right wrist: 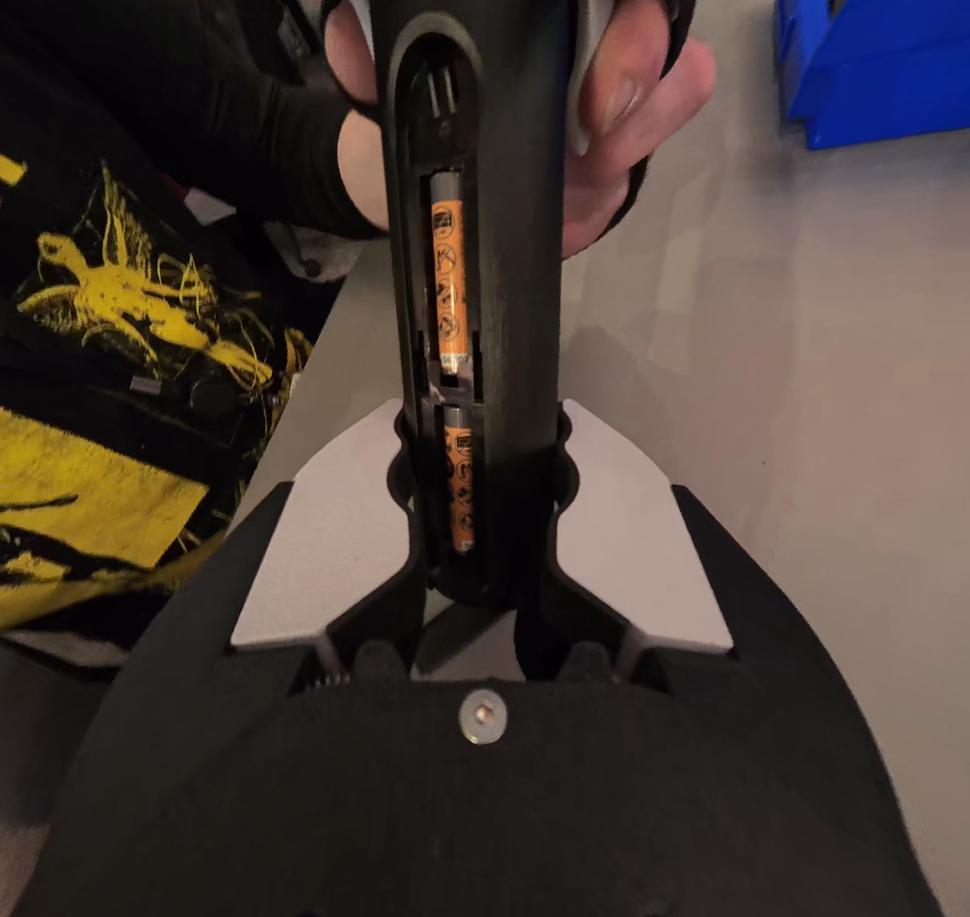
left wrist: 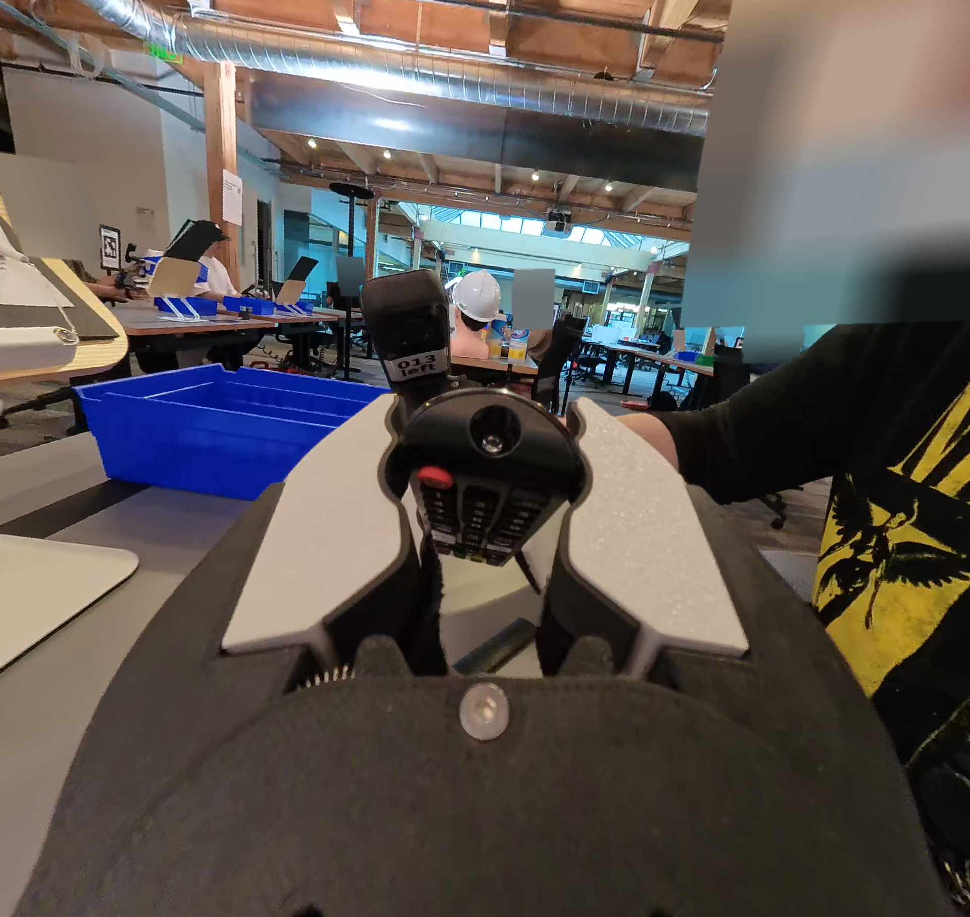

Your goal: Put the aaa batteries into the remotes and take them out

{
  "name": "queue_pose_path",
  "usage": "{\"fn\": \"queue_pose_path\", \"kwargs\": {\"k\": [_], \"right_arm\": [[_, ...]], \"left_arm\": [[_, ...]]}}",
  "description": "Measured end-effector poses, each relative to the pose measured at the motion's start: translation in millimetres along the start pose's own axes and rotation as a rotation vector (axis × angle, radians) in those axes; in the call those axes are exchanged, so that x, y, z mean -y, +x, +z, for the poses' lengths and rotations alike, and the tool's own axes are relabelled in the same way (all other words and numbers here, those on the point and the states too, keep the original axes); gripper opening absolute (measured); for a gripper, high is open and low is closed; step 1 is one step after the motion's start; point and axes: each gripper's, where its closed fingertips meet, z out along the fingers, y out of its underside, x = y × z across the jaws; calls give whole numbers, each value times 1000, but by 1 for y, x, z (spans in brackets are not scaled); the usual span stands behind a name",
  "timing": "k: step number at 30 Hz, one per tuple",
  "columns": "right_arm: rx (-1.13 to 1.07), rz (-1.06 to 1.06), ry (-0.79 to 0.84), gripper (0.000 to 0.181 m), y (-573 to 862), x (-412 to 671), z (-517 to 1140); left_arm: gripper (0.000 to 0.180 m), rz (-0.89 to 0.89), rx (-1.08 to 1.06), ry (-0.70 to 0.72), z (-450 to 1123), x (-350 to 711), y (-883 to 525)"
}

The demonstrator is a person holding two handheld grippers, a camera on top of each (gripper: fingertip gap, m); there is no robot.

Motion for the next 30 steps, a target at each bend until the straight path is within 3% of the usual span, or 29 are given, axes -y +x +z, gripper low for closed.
{"fn": "queue_pose_path", "kwargs": {"k": [4,8,10,15,26,30], "right_arm": [[-51,51,147,59,11,10,0],[-22,96,340,50,16,27,-4],[-56,89,362,37,23,29,1],[-5,128,382,30,34,31,11],[113,170,407,29,35,30,27],[95,105,348,27,34,26,27]], "left_arm": [[59,14,2,-70,-10,-4,-7],[58,30,-41,-166,-18,-17,-10],[58,32,-61,-164,-21,-20,-9],[58,27,-97,-218,-23,-37,-9],[58,74,-106,-314,-25,-55,-10],[58,78,-112,-327,-27,-57,-10]]}}
